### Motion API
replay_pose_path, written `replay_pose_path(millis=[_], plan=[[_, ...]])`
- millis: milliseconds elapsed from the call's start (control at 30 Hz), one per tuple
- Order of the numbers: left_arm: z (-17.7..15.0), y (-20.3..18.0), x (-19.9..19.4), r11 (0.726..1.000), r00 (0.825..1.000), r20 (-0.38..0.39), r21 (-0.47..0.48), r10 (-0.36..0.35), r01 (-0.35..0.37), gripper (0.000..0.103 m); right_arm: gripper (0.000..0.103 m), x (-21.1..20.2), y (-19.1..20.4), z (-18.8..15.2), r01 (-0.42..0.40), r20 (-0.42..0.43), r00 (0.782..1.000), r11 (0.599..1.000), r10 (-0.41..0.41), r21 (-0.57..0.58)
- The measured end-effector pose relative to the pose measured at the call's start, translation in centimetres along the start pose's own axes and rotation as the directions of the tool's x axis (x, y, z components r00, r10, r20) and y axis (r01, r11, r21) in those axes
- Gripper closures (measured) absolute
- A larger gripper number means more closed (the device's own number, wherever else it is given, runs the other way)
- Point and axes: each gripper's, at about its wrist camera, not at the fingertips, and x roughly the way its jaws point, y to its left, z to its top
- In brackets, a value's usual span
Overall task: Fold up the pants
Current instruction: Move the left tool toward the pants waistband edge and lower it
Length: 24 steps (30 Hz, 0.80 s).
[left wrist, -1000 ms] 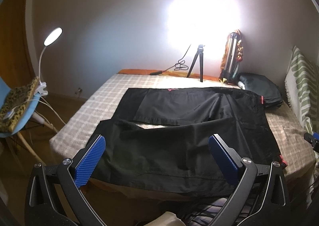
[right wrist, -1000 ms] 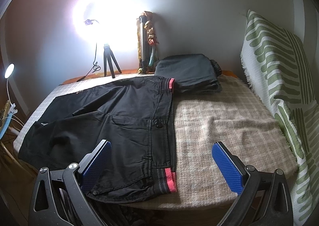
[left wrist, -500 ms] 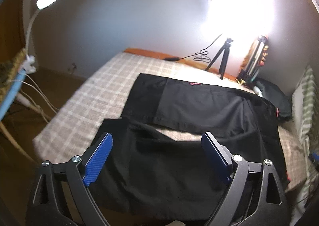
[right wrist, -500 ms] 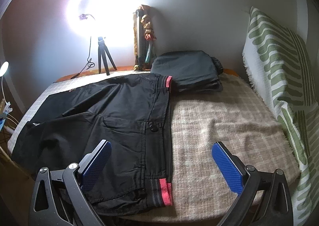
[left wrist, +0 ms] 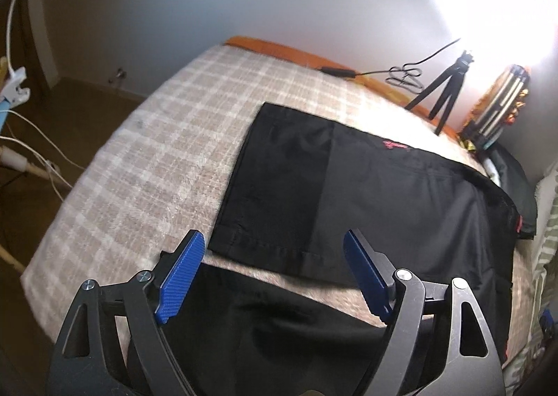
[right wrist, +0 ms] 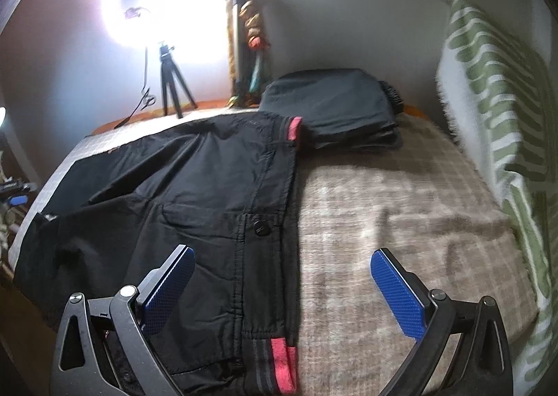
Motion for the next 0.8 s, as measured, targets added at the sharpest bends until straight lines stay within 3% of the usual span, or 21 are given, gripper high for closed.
replay_pose_path(millis=[167, 300, 467, 633, 667, 700, 733, 800], plan=[[0.1, 0.9, 1.8, 0.999, 0.998, -0.041, 0.014, 0.037, -0.036, 0.022, 0.001, 0.6, 1.7, -1.5, -0.092, -0.041, 0.995, 0.987, 0.087, -0.134], [1.0, 2.2, 3.8, 0.998, 0.995, -0.079, -0.011, 0.060, -0.061, 0.022, 0.001, 0.6, 3.2, -3.6, -0.069, -0.077, 0.996, 0.960, 0.050, -0.270], [1.5, 3.4, 5.9, 0.995, 0.990, -0.144, -0.100, 0.007, -0.022, 0.021, 0.001, 0.8, 3.3, -5.1, -0.090, -0.130, 0.990, 0.962, 0.058, -0.257], [1.3, 1.9, 6.7, 0.996, 0.987, -0.137, -0.016, 0.079, -0.082, 0.022, 0.001, 0.9, 3.6, -4.3, -0.119, -0.131, 0.987, 0.967, 0.091, -0.227], [1.3, 1.7, 6.8, 0.995, 0.987, -0.132, -0.002, 0.094, -0.095, 0.026, 0.001, 1.0, 3.9, -3.7, -0.123, -0.125, 0.987, 0.965, 0.096, -0.232], [1.3, 1.3, 6.9, 0.994, 0.987, -0.118, 0.021, 0.113, -0.112, 0.042, 0.001, 1.2, 4.3, -3.1, -0.122, -0.117, 0.989, 0.962, 0.095, -0.243], [1.2, 0.7, 6.9, 0.990, 0.986, -0.100, 0.051, 0.134, -0.129, 0.052, 0.001, 1.3, 4.8, -2.4, -0.118, -0.109, 0.990, 0.959, 0.092, -0.257], [1.3, -0.1, 6.9, 0.986, 0.985, -0.076, 0.079, 0.154, -0.148, 0.084, 0.001, 1.7, 5.9, -0.9, -0.110, -0.079, 0.993, 0.950, 0.090, -0.293]])
